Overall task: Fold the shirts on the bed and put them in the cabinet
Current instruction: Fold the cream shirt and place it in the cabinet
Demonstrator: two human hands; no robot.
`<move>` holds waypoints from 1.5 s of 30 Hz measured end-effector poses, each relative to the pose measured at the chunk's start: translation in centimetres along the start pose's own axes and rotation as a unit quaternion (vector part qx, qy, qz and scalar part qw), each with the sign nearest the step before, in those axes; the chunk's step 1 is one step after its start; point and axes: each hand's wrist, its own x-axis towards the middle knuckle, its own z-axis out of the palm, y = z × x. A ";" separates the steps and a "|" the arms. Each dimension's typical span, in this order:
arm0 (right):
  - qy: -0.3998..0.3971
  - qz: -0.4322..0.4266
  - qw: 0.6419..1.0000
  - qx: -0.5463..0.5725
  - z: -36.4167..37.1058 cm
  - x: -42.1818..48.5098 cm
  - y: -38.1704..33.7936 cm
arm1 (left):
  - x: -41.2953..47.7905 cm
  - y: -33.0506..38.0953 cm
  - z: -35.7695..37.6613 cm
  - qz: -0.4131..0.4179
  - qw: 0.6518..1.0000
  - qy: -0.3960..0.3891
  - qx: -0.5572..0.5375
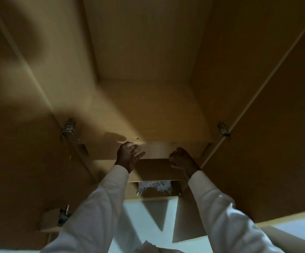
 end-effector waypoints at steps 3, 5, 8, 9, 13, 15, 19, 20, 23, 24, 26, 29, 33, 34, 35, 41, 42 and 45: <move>-0.038 -0.048 0.998 -0.007 -0.1 -4.1 0.4 | -0.2 -0.9 -0.2 0.024 0.992 0.024 0.121; -0.057 -0.080 0.995 -0.027 -0.8 -7.8 1.3 | -1.5 -1.8 -0.3 0.038 0.980 0.032 0.192; -0.073 -0.102 0.992 -0.004 -2.0 -14.4 3.0 | -5.8 -4.0 -0.4 0.052 0.956 -0.035 0.287; -0.071 -0.101 0.992 0.008 -2.3 -17.0 3.7 | -7.7 -4.9 -0.5 0.058 0.943 -0.077 0.317; -0.010 -0.157 0.986 0.053 -3.5 -25.4 6.0 | -13.9 -8.0 -1.0 0.068 0.892 -0.239 0.378; 0.087 -0.210 0.970 0.081 -4.1 -28.7 7.4 | -16.9 -9.1 -1.0 0.070 0.872 -0.284 0.392; 0.307 -0.292 0.898 0.121 -5.7 -31.5 9.4 | -20.7 -11.1 -0.3 0.160 0.816 -0.348 0.433; 0.331 -0.300 0.887 0.115 -6.0 -31.3 9.4 | -21.1 -11.3 0.2 0.183 0.810 -0.355 0.430; 0.344 -0.293 0.891 0.050 -6.5 -30.8 9.4 | -23.4 -12.0 2.0 0.201 0.804 -0.392 0.399; 0.337 -0.292 0.894 0.040 -6.4 -30.6 9.3 | -24.2 -12.2 2.6 0.206 0.800 -0.403 0.395; 0.331 -0.294 0.896 0.048 -6.2 -30.4 9.1 | -24.5 -12.7 3.8 0.227 0.785 -0.409 0.407; 0.318 -0.296 0.898 0.071 -6.7 -30.4 8.8 | -24.7 -13.0 5.1 0.287 0.752 -0.391 0.447; 0.239 -0.291 0.925 0.046 -7.9 -30.0 7.8 | -25.6 -13.2 6.0 0.363 0.729 -0.343 0.469; 0.217 -0.295 0.930 0.032 -8.0 -29.7 7.2 | -25.7 -13.1 6.1 0.380 0.728 -0.325 0.468; 0.197 -0.298 0.934 0.022 -8.0 -29.3 6.8 | -25.8 -12.8 6.2 0.388 0.731 -0.310 0.467; 0.144 -0.337 0.931 0.005 -6.3 -26.2 4.3 | -22.9 -9.5 4.3 0.440 0.747 -0.200 0.457; 0.143 -0.345 0.928 -0.006 -5.9 -25.5 3.8 | -22.2 -8.9 3.8 0.448 0.752 -0.186 0.446; 0.133 -0.373 0.917 -0.056 -4.8 -23.2 2.2 | -21.2 -7.2 3.2 0.458 0.775 -0.143 0.411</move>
